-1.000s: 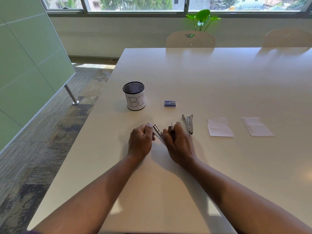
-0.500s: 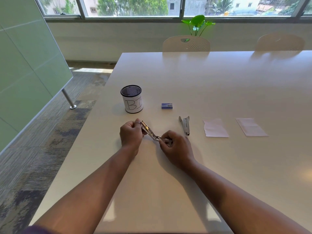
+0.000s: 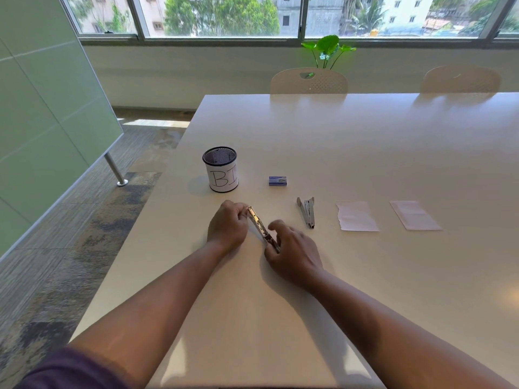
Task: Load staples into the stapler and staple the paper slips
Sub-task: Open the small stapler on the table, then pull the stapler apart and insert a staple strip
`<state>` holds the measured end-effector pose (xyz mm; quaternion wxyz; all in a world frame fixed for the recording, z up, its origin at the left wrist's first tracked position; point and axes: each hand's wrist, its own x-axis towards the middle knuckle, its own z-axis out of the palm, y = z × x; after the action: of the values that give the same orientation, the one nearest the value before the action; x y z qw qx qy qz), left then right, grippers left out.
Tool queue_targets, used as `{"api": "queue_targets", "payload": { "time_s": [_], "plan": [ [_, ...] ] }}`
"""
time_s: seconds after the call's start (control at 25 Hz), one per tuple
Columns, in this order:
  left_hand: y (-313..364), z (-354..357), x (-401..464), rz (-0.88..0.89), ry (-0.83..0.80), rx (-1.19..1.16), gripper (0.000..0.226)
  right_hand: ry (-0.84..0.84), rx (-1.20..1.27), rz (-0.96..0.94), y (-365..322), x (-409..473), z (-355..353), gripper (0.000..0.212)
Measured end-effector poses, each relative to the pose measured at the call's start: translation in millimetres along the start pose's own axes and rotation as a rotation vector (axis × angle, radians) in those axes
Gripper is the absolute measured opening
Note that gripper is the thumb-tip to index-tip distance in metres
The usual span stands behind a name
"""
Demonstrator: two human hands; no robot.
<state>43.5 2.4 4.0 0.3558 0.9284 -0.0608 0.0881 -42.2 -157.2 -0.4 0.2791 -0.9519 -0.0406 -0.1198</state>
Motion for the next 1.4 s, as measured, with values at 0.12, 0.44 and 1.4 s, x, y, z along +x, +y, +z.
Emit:
{"api": "queue_targets", "payload": {
  "time_s": [0.12,0.44,1.4],
  "plan": [
    [4.7,4.5,-0.1,0.104,-0.132,0.211,0.033,-0.113,-0.106,0.006,0.2,7.2,-3.4,0.066],
    [5.2,16.8,2.7,0.194,-0.221,0.339,0.047,-0.076,-0.2,-0.036,1.9,16.2,3.6,0.066],
    [-4.0,14.6,1.4,0.135,-0.181,0.128,0.046,-0.183,-0.254,0.03,1.6,42.5,-0.9,0.064]
  ]
}}
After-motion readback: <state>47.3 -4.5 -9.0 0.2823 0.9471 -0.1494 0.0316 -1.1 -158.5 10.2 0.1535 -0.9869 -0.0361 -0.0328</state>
